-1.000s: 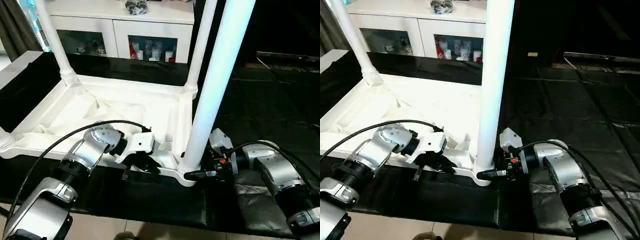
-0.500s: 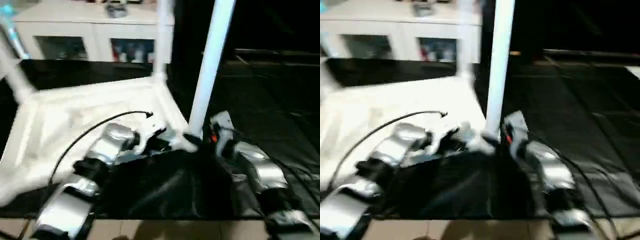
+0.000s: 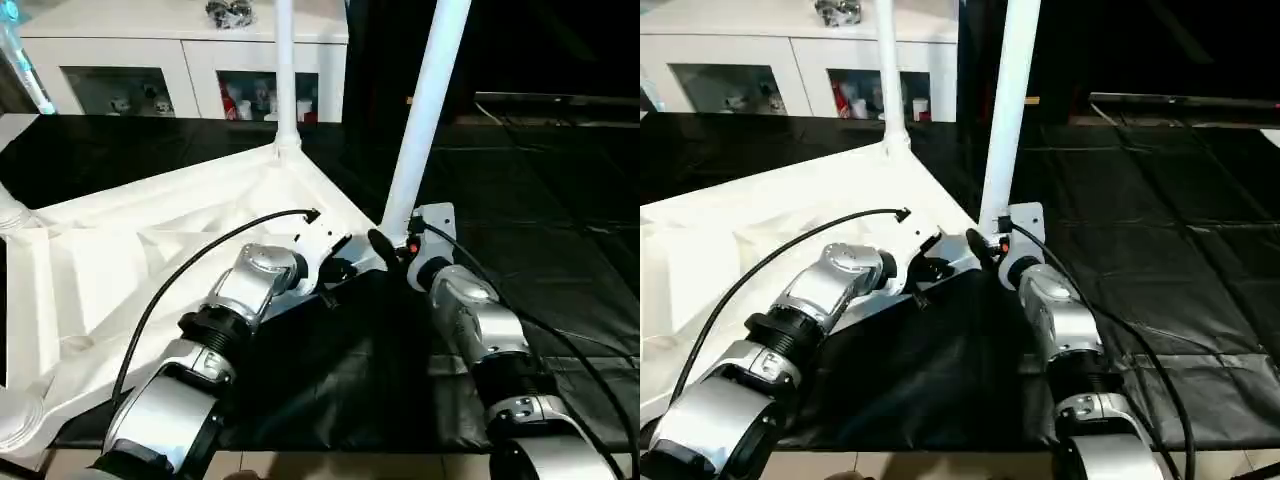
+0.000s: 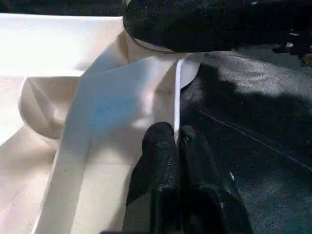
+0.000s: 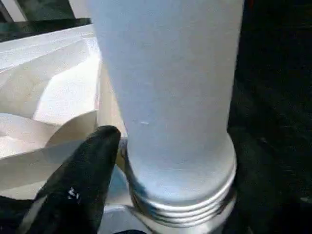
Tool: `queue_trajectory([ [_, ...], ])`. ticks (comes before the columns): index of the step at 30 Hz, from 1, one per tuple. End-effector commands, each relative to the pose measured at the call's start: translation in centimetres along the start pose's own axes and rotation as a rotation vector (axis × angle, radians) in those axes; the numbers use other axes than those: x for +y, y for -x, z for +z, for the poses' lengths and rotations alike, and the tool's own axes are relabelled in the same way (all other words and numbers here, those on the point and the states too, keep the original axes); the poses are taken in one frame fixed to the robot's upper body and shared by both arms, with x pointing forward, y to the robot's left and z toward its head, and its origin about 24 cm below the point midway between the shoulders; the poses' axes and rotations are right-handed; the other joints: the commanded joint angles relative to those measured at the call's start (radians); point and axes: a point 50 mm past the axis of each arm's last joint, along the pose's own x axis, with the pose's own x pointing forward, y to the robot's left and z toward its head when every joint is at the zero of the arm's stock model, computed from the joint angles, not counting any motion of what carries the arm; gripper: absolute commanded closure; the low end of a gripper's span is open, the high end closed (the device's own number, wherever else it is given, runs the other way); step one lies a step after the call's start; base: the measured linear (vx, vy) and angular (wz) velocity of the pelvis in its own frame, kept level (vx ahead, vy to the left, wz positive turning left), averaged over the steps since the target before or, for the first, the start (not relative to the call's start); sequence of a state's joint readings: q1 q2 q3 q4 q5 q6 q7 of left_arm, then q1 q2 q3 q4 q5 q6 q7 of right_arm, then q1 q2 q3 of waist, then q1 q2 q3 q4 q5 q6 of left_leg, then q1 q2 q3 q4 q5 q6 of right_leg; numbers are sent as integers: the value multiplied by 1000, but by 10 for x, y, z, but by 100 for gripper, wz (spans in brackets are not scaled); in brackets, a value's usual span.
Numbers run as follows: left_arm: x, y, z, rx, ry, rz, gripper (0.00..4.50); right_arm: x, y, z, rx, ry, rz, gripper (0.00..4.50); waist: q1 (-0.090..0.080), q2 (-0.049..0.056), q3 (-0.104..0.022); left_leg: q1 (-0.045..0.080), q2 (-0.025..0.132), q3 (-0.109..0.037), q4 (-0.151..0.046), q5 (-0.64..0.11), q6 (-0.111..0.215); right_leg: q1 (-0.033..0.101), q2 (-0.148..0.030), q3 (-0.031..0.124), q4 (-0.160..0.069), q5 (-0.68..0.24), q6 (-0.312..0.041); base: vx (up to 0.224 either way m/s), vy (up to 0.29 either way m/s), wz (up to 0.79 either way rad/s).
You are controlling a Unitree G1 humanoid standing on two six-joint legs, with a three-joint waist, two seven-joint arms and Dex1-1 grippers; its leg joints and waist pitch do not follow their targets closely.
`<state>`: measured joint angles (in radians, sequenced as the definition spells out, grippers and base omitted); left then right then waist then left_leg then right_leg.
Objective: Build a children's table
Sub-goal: Rotate leg to tighten
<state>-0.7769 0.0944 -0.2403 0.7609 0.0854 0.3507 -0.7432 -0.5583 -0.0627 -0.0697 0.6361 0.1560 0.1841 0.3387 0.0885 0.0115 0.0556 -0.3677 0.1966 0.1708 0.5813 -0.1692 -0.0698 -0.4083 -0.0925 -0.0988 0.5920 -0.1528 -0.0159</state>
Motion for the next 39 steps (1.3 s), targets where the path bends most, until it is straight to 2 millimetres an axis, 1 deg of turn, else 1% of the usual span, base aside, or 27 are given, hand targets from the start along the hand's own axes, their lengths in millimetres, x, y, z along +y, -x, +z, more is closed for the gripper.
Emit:
queue_trajectory([
  [1, 2, 5, 19, -88, -86, -10, 450, 5, 3, -8, 20, -9, 73, 56, 7, -3, -73, 7, 24, -5, -65, -235, 44, 62, -60, 46, -77, -270, -193, 0, 0, 0],
  [2, 4, 7, 16, -81, -95, -26, 450, 0, 9, -6, 6, -6, 107, 56, 7, -4, -74, 7, 25, -5, -66, -237, 43, 63, -59, 46, -76, -274, -188, 0, 0, 0],
  [3, 6, 10, 13, -76, -106, -43, 450, -5, 15, -4, 1, 5, 144, 41, 10, -4, -73, 8, 26, -5, -66, -241, 51, 63, -59, 47, -79, -276, -179, 0, 0, 0],
  [4, 6, 11, 11, -72, -107, -58, 450, -8, 20, -2, -8, 26, 167, 41, 10, -6, -72, 7, 27, -5, -66, -238, 53, 63, -58, 48, -77, -270, -179, 0, 0, 0],
  [6, 7, 15, 7, -62, -121, -93, 450, -17, 31, -1, -15, 53, 212, 18, 12, -9, -73, 3, 27, -5, -65, -221, 58, 66, -59, 48, -74, -247, -182, 0, 0, 0],
  [8, 6, 16, 6, -60, -135, -118, 450, -21, 35, 0, -16, 69, 230, 14, 12, -9, -73, 2, 25, -5, -64, -215, 63, 66, -60, 47, -74, -249, -187, 0, 0, 0],
  [11, 3, 24, -3, -29, -198, -235, 450, -37, 55, 7, -7, 165, 323, 3, 18, -7, -71, 6, 29, -4, -65, -233, 65, 62, -62, 48, -79, -299, -180, 0, 0, 0],
  [12, 3, 26, -5, -18, -216, -263, 450, -41, 60, 9, 0, 192, 350, 3, 20, -7, -72, 7, 29, -4, -64, -235, 65, 63, -62, 48, -80, -300, -181, 0, 0, 0],
  [13, 1, 28, -8, -7, -238, -300, 450, -44, 65, 12, 6, 228, 386, 3, 24, -7, -70, 8, 30, -3, -64, -241, 65, 60, -61, 48, -80, -304, -183, 0, 0, 0],
  [14, 1, 28, -8, -6, -238, -302, 450, -44, 65, 12, 6, 229, 388, 3, 25, -8, -70, 8, 30, -2, -64, -241, 65, 60, -61, 49, -80, -304, -181, 0, 0, 0],
  [15, 0, 32, -13, 17, -267, -365, 450, -49, 72, 17, 28, 273, 454, 3, 29, -5, -69, 12, 31, -2, -65, -252, 62, 57, -61, 48, -81, -312, -183, 0, 0, 0],
  [16, 0, 34, -15, 26, -282, -390, 450, -50, 74, 20, 38, 290, 486, 3, 32, -4, -69, 11, 32, -2, -65, -259, 62, 58, -60, 48, -81, -321, -181, 0, 0, 0],
  [18, 0, 38, -17, 37, -311, -450, 450, -49, 79, 24, 64, 319, 572, 3, 38, -6, -69, 14, 33, -1, -64, -267, 63, 56, -59, 47, -82, -330, -182, 0, 0, 0],
  [20, 1, 41, -18, 53, -337, -477, 450, -47, 82, 26, 83, 336, 629, 3, 42, -5, -69, 11, 35, -2, -65, -262, 62, 57, -60, 47, -79, -323, -186, 0, 0, 0],
  [23, 1, 46, -19, 84, -396, -558, 450, -37, 86, 24, 141, 396, 775, 3, 55, -4, -70, 15, 39, -2, -65, -278, 58, 53, -62, 48, -78, -329, -191, 0, 0, 0],
  [24, 1, 46, -19, 85, -398, -561, 450, -37, 86, 24, 142, 398, 778, 3, 55, -4, -70, 14, 40, -3, -66, -278, 55, 54, -62, 48, -77, -326, -192, 0, 0, 0],
  [25, 0, 49, -21, 105, -422, -597, 450, -32, 85, 22, 166, 430, 833, 3, 58, -4, -71, 14, 40, -3, -65, -279, 52, 54, -64, 49, -76, -322, -194, 0, 0, 0],
  [27, 0, 52, -23, 138, -453, -634, 450, -26, 85, 19, 204, 449, 908, 3, 57, -9, -69, 12, 40, -3, -68, -284, 51, 55, -64, 49, -77, -337, -189, 0, 0, 0],
  [28, 0, 52, -23, 142, -458, -641, 450, -25, 85, 18, 215, 448, 931, 3, 58, -6, -69, 14, 40, -4, -67, -285, 49, 53, -65, 49, -76, -342, -190, 0, 0, 0],
  [29, 0, 52, -22, 137, -458, -643, 450, -23, 85, 17, 223, 455, 950, 3, 59, -5, -69, 14, 41, -4, -67, -285, 47, 52, -65, 49, -76, -344, -190, 0, 0, 0],
  [30, 0, 52, -22, 132, -458, -644, 450, -22, 85, 16, 228, 463, 963, 3, 60, -10, -69, 15, 41, -3, -67, -286, 45, 52, -66, 50, -77, -349, -192, 0, 0, 0],
  [31, -1, 52, -21, 125, -459, -650, 450, -22, 84, 15, 237, 468, 975, 3, 61, -7, -68, 17, 42, -3, -67, -293, 41, 50, -67, 50, -77, -361, -191, 0, 0, 0],
  [32, -2, 52, -20, 120, -460, -662, 450, -21, 83, 13, 247, 469, 989, 3, 60, -11, -69, 13, 41, -4, -68, -291, 39, 53, -67, 50, -76, -366, -189, 0, 0, 0],
  [35, -5, 52, -21, 119, -466, -685, 450, -19, 80, 10, 258, 457, 1003, 3, 61, -9, -69, 16, 42, -4, -67, -287, 38, 51, -68, 51, -76, -365, -190, 0, 0, 0],
  [36, -5, 53, -21, 119, -466, -690, 450, -19, 80, 10, 260, 455, 1003, 20, 62, -10, -69, 15, 42, -4, -67, -284, 39, 52, -67, 51, -76, -361, -190, 0, 0, 0],
  [38, -7, 53, -22, 118, -469, -707, 450, -19, 79, 9, 263, 449, 1011, 20, 64, -11, -70, 13, 41, -4, -67, -273, 40, 55, -68, 51, -74, -353, -190, 0, 0, 0],
  [39, -8, 53, -23, 121, -472, -723, 450, -19, 78, 8, 266, 441, 1017, 20, 64, -9, -71, 12, 42, -5, -67, -267, 42, 54, -68, 51, -71, -340, -194, 0, 0, 0],
])
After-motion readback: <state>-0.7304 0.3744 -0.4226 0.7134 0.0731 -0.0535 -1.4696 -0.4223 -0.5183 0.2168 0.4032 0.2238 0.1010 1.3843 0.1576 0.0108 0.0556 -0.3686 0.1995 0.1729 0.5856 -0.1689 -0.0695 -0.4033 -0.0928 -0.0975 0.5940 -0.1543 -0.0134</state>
